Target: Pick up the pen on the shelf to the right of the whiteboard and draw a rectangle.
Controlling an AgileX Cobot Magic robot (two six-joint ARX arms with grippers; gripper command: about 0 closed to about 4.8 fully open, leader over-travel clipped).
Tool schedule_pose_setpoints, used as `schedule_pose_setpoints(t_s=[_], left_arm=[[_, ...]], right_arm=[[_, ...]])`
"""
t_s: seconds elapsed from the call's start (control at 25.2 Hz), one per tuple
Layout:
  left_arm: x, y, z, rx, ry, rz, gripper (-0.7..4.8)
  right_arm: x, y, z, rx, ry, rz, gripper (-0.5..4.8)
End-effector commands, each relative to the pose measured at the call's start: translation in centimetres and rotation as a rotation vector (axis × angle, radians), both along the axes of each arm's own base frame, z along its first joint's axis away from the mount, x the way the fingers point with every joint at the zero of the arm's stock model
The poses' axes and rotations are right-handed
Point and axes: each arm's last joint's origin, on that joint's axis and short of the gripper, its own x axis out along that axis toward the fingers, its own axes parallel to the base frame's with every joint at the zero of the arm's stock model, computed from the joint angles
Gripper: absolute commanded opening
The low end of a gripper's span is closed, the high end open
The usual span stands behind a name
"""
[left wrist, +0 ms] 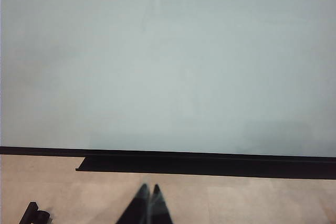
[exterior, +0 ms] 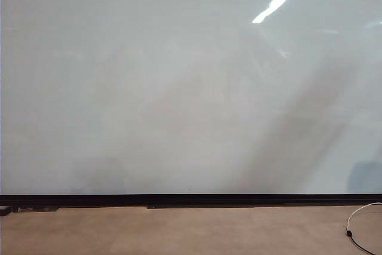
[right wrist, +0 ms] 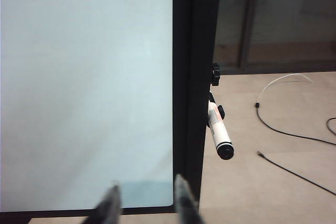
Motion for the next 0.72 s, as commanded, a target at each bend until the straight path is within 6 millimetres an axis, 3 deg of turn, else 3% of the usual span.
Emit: schedule_pose_setpoints(t_s=[0.04,0.4,0.48,0.72], left_arm=[[0.0,0.0,0.2,0.002,-0.014,0.001,-0.05],[0.0,0.0,0.2,0.002,-0.014,0.001,-0.04],[0.0,0.0,0.2,0.002,-0.014,0.001,-0.05],[0.0,0.0,0.2,0.002,-0.014,0.001,-0.05]], right_arm=[[0.7,-0.3,0.0,0.001,-0.033,0.026,1.77],[2.1,-1.5,-1.2,-0.006,-0.046,-0.001,1.82],[2.4,-1.7,-1.3,-0.013,-0.058,-0.009,2.16],[3.0,-2.1,-2.0,-0.011,-0.063,-0.027,2.17]])
